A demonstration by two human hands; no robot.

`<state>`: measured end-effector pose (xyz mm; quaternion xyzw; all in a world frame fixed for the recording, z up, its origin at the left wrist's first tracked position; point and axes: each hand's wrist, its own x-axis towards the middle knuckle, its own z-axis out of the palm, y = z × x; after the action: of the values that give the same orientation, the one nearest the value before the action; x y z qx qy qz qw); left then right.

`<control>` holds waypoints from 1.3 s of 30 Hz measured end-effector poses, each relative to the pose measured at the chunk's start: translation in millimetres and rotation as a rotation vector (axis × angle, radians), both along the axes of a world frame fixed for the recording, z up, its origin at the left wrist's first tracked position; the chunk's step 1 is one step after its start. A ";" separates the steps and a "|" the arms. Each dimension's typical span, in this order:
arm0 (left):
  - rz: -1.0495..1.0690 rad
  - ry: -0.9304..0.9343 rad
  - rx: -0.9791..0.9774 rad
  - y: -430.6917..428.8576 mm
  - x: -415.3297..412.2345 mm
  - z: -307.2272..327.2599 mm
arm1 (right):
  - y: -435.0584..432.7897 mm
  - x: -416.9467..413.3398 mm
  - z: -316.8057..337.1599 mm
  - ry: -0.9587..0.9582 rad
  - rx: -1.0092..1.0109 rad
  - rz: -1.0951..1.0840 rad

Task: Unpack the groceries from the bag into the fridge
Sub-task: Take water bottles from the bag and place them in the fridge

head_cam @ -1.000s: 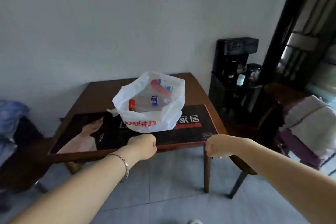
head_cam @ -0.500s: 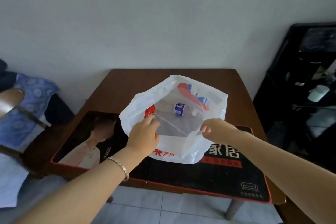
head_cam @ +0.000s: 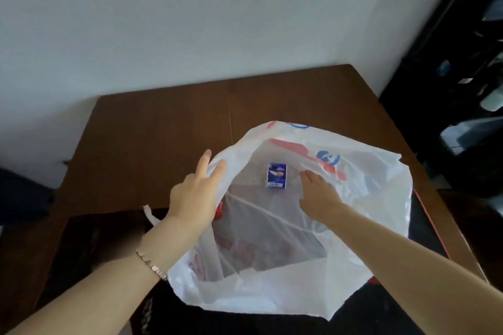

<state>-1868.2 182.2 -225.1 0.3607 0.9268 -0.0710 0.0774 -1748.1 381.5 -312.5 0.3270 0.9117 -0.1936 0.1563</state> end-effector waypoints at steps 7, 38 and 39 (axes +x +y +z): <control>-0.108 -0.024 0.319 -3.2 -50.0 8.8 | 5.1 -44.7 -30.3 -0.132 0.139 0.047; -0.043 -0.359 -0.222 8.3 5.8 -71.5 | -52.4 31.2 112.1 0.211 0.045 0.107; -0.011 -0.363 -0.213 12.2 6.6 -79.4 | -54.2 30.6 110.8 0.221 0.039 0.113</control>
<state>-1861.6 194.5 -304.5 0.3622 0.8829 -0.1027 0.2806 -1717.5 327.3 -201.7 0.2547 0.9439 -0.2016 0.0594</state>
